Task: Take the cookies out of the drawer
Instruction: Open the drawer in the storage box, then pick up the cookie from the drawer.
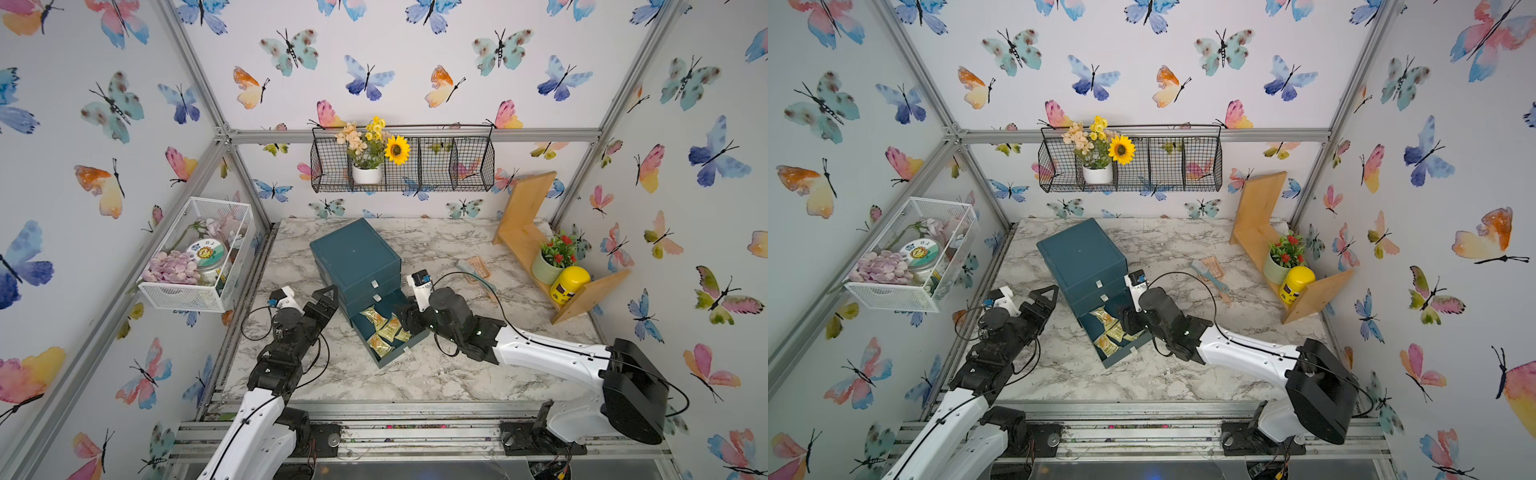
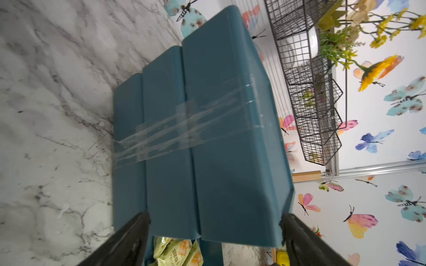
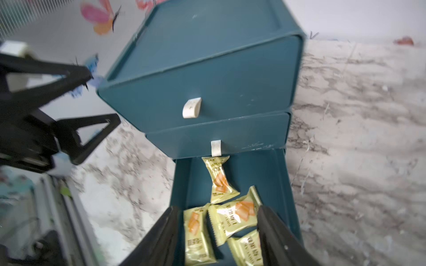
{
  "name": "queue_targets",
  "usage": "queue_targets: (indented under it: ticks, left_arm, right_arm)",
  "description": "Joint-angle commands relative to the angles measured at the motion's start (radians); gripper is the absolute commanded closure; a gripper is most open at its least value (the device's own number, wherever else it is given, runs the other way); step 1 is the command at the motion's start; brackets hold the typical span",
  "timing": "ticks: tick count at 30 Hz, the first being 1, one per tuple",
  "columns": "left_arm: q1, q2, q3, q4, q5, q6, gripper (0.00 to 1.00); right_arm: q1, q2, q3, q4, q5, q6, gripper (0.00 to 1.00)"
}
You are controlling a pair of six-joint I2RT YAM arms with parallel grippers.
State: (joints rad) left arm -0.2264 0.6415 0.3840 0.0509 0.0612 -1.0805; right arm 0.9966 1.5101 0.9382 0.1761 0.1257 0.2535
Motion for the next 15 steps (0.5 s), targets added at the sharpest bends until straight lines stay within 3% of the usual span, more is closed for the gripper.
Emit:
queue_targets:
  ticks: [1,5,15]
  left_arm:
    - [-0.005,-0.042,-0.054,-0.045,-0.042,-0.06,0.08]
    - [-0.005,-0.062,-0.083,-0.045,-0.023,-0.069,0.08]
    - [-0.005,-0.083,-0.123,-0.034,-0.018,-0.089,0.08]
  right_arm:
    - [0.007,0.105,0.018,-0.026,-0.045,-0.35,0.39]
    - [0.007,0.209,0.049,0.068,-0.059,-0.402,0.39]
    - [0.007,0.374,0.087,0.219,-0.037,-0.337,0.38]
